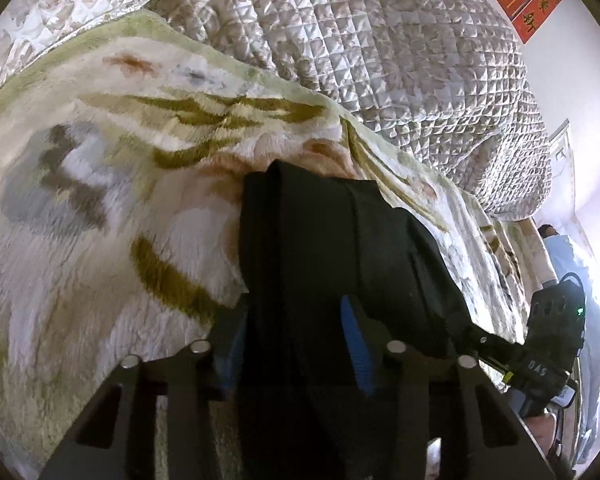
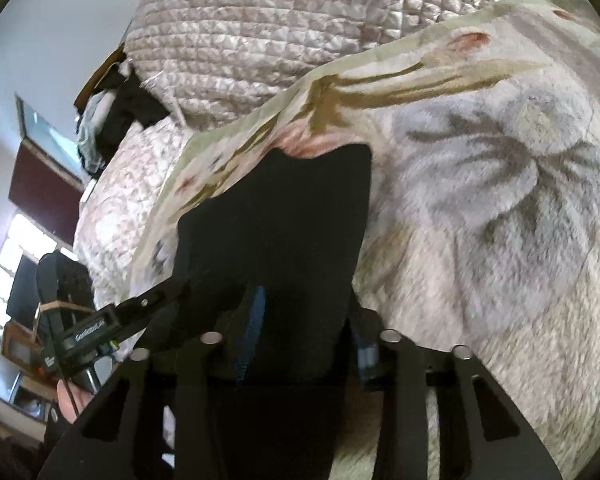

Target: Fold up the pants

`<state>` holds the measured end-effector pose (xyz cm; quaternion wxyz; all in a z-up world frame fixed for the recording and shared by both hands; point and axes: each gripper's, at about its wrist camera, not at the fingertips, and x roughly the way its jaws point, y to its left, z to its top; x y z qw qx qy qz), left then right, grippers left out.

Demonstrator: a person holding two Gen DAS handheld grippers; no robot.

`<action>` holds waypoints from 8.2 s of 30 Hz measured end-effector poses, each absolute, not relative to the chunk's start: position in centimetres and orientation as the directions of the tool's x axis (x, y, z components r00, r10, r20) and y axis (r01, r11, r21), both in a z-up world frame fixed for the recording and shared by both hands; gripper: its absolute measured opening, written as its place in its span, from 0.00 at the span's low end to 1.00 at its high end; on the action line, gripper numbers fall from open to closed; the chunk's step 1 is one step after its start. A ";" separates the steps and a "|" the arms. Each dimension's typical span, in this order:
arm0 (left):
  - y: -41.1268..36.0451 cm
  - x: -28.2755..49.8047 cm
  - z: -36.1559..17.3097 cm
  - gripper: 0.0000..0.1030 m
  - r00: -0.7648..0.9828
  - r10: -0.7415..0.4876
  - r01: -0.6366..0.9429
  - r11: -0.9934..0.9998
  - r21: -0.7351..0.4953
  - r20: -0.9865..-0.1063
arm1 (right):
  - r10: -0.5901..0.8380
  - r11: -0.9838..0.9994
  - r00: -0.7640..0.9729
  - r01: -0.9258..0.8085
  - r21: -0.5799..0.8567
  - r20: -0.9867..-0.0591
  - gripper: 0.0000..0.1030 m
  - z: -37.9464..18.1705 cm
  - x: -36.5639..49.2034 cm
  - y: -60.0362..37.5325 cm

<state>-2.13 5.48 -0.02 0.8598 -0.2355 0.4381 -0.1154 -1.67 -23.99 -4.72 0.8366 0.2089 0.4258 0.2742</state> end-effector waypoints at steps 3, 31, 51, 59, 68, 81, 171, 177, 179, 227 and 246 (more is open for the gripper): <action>5.8 -2.0 0.0 0.37 0.595 -0.406 -0.018 0.857 -0.516 -0.694 | 0.623 0.772 0.501 -0.272 0.574 -0.600 0.25 -4.8 -1.4 -23.9; 7.2 6.2 8.1 0.21 0.674 -0.348 0.104 0.918 -0.383 -0.652 | 0.671 0.739 0.553 -0.437 0.513 -0.495 0.15 3.8 5.2 -18.3; 12.6 10.9 2.5 0.33 0.655 -0.158 -0.105 0.949 -0.296 -0.739 | 0.518 0.856 0.623 -0.380 0.351 -0.587 0.26 1.4 10.6 -17.8; 7.9 6.2 2.7 0.33 0.656 -0.211 0.022 0.965 -0.261 -0.724 | 0.450 0.870 0.568 -0.455 0.193 -0.689 0.20 -1.6 6.1 -14.4; 8.9 5.9 2.0 0.33 0.635 -0.164 -0.029 0.971 -0.236 -0.755 | 0.464 0.870 0.600 -0.446 0.209 -0.652 0.20 0.9 7.2 -15.7; 7.9 9.9 2.5 0.33 0.635 -0.184 -0.017 0.968 -0.252 -0.750 | 0.456 0.880 0.573 -0.405 0.248 -0.681 0.20 -0.3 16.3 -15.0; 4.3 0.3 -1.0 0.66 0.625 0.033 -0.073 0.997 -0.016 -0.780 | 0.280 0.915 0.658 -0.403 -0.012 -0.699 0.63 -4.0 -0.3 -15.0; 4.3 0.3 -1.1 0.66 0.623 0.033 -0.073 0.997 -0.016 -0.782 | 0.280 0.916 0.659 -0.401 -0.012 -0.698 0.68 -4.1 -0.3 -15.2; 4.3 0.3 -1.0 0.66 0.622 0.033 -0.073 0.997 -0.017 -0.782 | 0.275 0.920 0.662 -0.393 -0.010 -0.697 0.72 -4.2 -0.2 -15.3; 4.2 0.6 -1.1 0.75 0.602 0.015 -0.058 0.998 -0.025 -0.798 | 0.294 0.921 0.662 -0.390 0.019 -0.690 0.74 -4.5 0.0 -15.7; 4.2 0.6 -1.0 0.75 0.601 0.015 -0.056 0.998 -0.024 -0.799 | 0.294 0.921 0.662 -0.390 0.019 -0.690 0.74 -4.6 0.0 -15.8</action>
